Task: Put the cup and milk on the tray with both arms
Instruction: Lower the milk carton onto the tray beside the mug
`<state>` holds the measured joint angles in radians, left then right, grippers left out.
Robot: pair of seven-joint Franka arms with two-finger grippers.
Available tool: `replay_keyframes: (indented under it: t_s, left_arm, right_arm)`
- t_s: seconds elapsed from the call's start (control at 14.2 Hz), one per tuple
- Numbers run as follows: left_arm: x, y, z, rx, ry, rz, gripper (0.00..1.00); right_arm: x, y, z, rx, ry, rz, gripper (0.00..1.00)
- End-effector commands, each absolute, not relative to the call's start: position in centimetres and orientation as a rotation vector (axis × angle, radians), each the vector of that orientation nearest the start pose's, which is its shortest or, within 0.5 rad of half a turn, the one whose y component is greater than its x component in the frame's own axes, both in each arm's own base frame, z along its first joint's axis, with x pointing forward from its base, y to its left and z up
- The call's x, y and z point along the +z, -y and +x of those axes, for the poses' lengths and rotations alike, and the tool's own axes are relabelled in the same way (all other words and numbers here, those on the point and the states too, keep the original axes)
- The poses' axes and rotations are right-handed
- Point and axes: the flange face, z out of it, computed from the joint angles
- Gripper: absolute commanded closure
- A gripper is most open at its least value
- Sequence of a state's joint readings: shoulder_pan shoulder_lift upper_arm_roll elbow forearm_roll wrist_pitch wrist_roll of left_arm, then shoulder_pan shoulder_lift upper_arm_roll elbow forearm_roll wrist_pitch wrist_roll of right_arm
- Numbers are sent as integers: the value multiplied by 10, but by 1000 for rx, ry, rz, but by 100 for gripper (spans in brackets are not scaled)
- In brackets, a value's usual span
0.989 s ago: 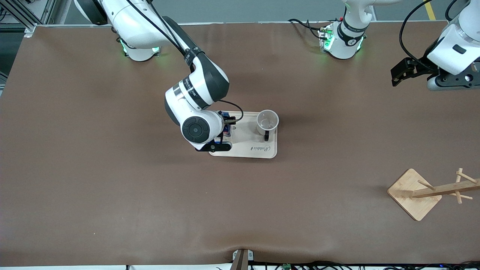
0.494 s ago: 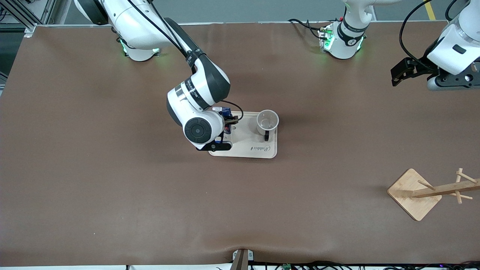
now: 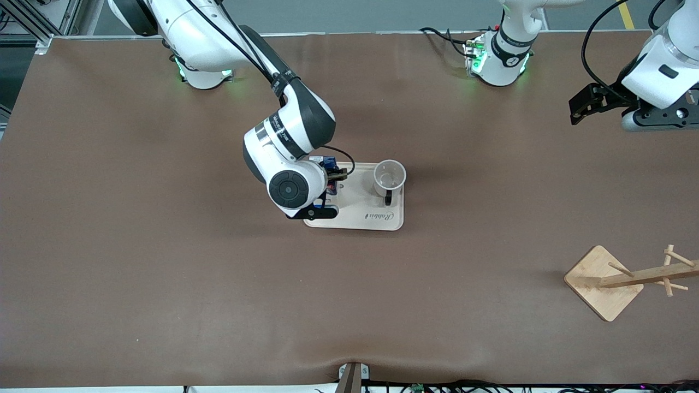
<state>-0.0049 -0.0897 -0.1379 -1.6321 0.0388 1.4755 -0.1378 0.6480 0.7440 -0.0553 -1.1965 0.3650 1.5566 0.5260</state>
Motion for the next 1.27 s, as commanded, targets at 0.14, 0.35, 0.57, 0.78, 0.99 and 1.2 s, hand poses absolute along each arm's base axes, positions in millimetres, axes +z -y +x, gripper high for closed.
replay_keyframes:
  t_s: [0.14, 0.35, 0.57, 0.78, 0.99, 1.2]
  left_arm:
    - [642, 71, 503, 94, -13, -3100, 0]
    - [644, 71, 502, 89, -13, -3100, 0]
    - [644, 71, 502, 87, -13, -3100, 0]
    - [644, 71, 503, 89, -15, -3100, 0]
    - [648, 72, 502, 75, -13, -3102, 0]
    - [648, 74, 502, 75, -1, -3101, 0]
  right_arm:
    - [332, -442, 553, 727, 30, -2987, 0]
    - [336, -444, 553, 717, 38, -2985, 0]
    - [336, -444, 553, 718, 40, -2984, 0]
    - [338, -441, 555, 715, 43, -2980, 0]
    - [366, -431, 566, 650, 27, -2969, 0]
    - [419, -417, 579, 549, 27, -2964, 0]
